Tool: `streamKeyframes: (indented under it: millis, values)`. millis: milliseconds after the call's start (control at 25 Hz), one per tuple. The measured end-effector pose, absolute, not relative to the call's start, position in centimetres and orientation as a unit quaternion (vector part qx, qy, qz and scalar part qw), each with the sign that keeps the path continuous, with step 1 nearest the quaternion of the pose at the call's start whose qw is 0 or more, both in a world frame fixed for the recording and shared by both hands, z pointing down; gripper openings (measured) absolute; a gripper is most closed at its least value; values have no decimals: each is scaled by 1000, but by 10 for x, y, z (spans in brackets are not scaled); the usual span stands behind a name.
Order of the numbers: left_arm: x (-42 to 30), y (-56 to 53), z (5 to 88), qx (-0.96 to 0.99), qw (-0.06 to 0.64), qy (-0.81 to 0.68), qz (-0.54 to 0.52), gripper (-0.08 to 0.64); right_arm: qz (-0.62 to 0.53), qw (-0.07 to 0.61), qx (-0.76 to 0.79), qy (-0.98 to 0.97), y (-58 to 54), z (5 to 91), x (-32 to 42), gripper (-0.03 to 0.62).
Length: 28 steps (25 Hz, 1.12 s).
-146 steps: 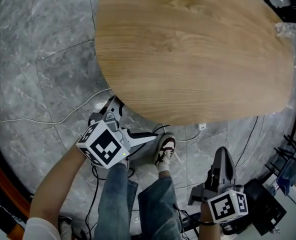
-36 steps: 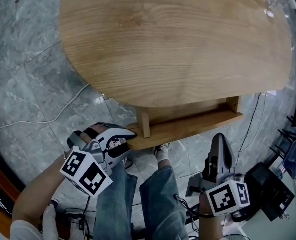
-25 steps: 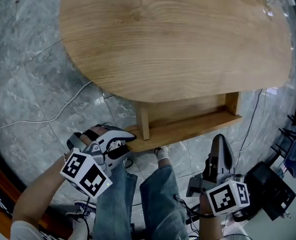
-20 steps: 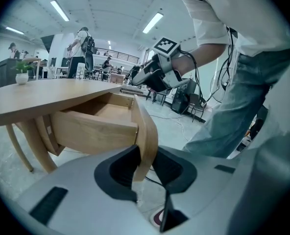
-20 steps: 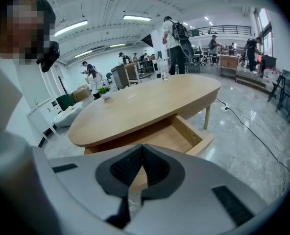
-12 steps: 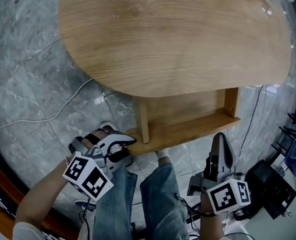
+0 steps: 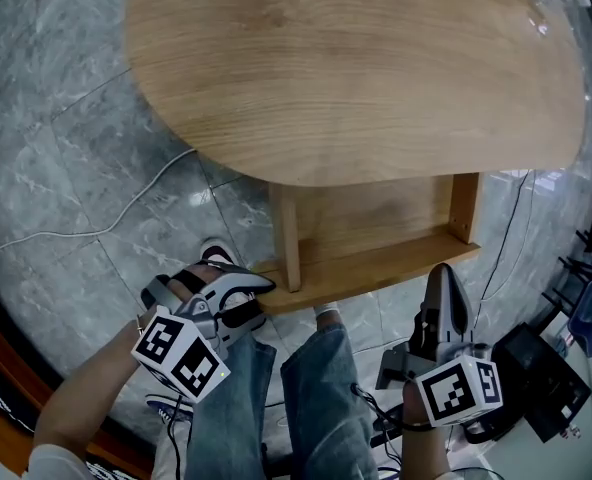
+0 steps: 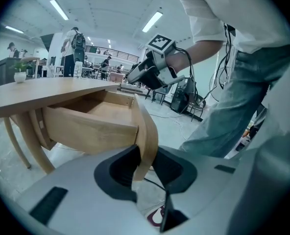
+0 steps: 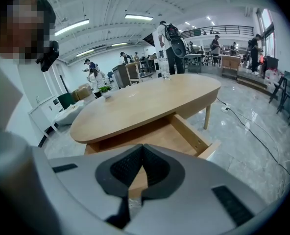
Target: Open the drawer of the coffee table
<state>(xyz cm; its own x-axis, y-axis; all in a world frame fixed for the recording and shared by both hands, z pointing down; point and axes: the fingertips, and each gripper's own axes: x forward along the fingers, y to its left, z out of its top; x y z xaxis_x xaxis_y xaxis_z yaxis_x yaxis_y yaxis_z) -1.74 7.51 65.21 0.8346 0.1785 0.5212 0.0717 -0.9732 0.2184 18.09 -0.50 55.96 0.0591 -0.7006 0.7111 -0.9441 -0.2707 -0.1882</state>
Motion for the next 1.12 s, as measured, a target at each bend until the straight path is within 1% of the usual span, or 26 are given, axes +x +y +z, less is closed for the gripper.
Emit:
streamKeyframes:
  millis: [280,1120]
  values:
    - [-17,95,661,949,91,76,291,86,371,164,704,-583,-2,562,176,0]
    - [-15,99,687,938,84,89,325,103,382,159,702,-580,2,567,184,0]
